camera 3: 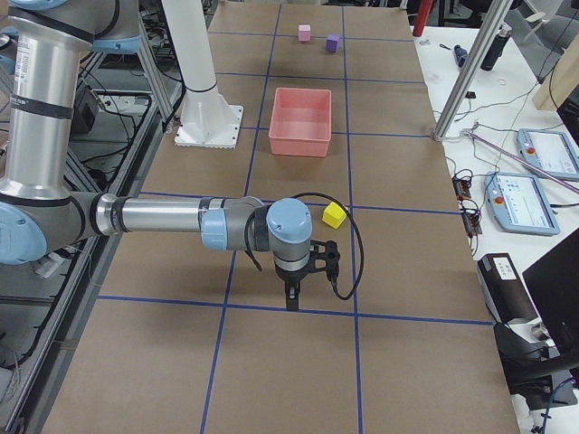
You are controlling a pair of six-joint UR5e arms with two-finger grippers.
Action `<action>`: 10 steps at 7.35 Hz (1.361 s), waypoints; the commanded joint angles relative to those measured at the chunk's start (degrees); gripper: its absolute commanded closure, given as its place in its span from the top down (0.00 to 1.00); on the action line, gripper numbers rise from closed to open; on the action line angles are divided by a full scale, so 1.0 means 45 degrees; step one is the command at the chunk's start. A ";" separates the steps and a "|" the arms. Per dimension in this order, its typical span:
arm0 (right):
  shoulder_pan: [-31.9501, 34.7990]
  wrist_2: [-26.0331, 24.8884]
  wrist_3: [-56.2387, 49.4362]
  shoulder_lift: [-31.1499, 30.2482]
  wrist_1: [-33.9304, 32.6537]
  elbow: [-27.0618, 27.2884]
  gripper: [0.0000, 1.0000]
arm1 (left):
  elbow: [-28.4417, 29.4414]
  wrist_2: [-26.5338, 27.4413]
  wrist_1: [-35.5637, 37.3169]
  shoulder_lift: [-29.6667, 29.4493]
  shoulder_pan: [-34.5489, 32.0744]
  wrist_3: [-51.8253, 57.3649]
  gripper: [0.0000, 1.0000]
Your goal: Place blocks into pink bin with both arms
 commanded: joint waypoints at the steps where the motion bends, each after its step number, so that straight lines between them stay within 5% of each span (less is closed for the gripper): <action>1: 0.0000 0.0000 0.0001 0.0001 0.0000 0.0004 1.00 | 0.1251 -0.0008 -0.1080 -0.0830 0.0691 -0.0178 1.00; 4: 0.0000 0.0097 0.0040 -0.0077 0.0000 -0.0016 1.00 | 0.3340 0.0070 -0.4517 -0.1335 0.2426 -0.0372 1.00; 7: 0.0000 0.0078 -0.0039 -0.0077 0.0547 -0.0016 1.00 | 0.4146 0.0089 -0.5027 -0.1867 0.2918 -0.3855 1.00; 10: 0.0000 0.0039 0.0020 -0.0077 0.0547 -0.0054 1.00 | 0.4693 0.0109 -0.5676 -0.1828 0.3603 -0.4572 1.00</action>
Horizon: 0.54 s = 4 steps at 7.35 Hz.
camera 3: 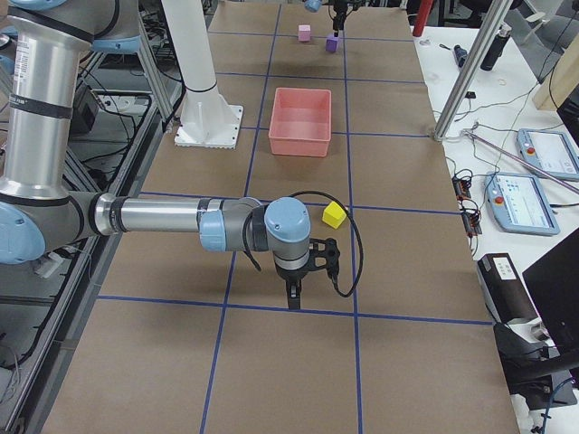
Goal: Place blocks into pink bin with both arms
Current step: 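Lower the left gripper onto the purple cube and close it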
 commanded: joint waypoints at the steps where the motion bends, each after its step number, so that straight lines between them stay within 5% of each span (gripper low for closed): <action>1: 0.0000 0.0017 0.0006 0.0000 0.0047 -0.0182 1.00 | 0.0220 0.0028 -0.0098 0.0081 0.0224 -0.0250 1.00; 4: -0.0020 0.0017 0.0045 0.0000 0.0067 -0.0203 1.00 | 0.0240 0.0711 -0.0137 0.0121 0.0573 -0.0932 1.00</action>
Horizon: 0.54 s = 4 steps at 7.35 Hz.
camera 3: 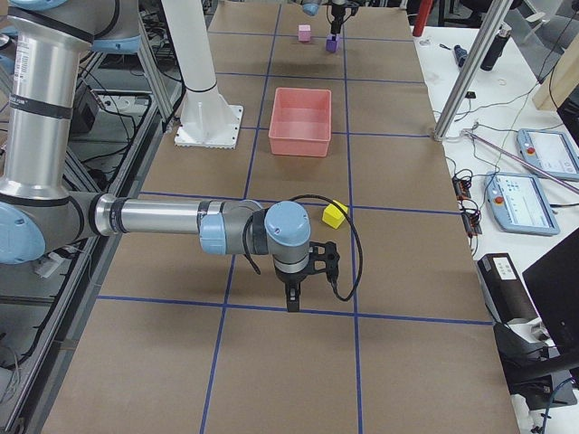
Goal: Place blocks into pink bin with both arms
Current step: 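Lower the left gripper onto the purple cube and close it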
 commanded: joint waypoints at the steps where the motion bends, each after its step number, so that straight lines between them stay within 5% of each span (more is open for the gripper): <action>1: 0.0011 0.0002 0.0017 0.0000 0.0005 -0.0014 1.00 | 0.0033 0.0256 -0.0030 0.0052 0.0250 -0.0335 1.00; 4: -0.0008 0.0002 -0.0061 0.0020 0.0044 -0.0112 1.00 | 0.1103 0.0507 -0.1781 0.0072 0.0329 -0.0335 0.93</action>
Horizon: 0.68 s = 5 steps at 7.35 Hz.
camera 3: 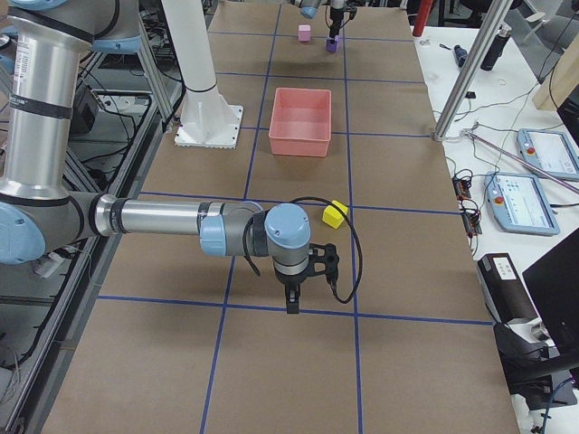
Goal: Place blocks into pink bin with both arms
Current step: 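Lower the left gripper onto the purple cube and close it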
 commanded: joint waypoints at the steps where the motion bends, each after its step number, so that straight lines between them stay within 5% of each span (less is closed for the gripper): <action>1: 0.0004 0.0000 -0.0035 0.0017 0.0022 -0.0008 1.00 | 0.0526 0.0393 -0.1090 0.0007 0.0148 -0.0123 0.74; 4: 0.0004 0.0019 -0.0055 0.0017 0.0041 0.0030 1.00 | -0.0211 0.0298 -0.1092 0.0026 0.0149 -0.0221 0.13; 5: 0.0004 0.0020 -0.0093 0.0017 0.0061 0.0089 1.00 | -0.1028 0.0142 -0.0918 0.0026 0.0091 -0.0221 0.09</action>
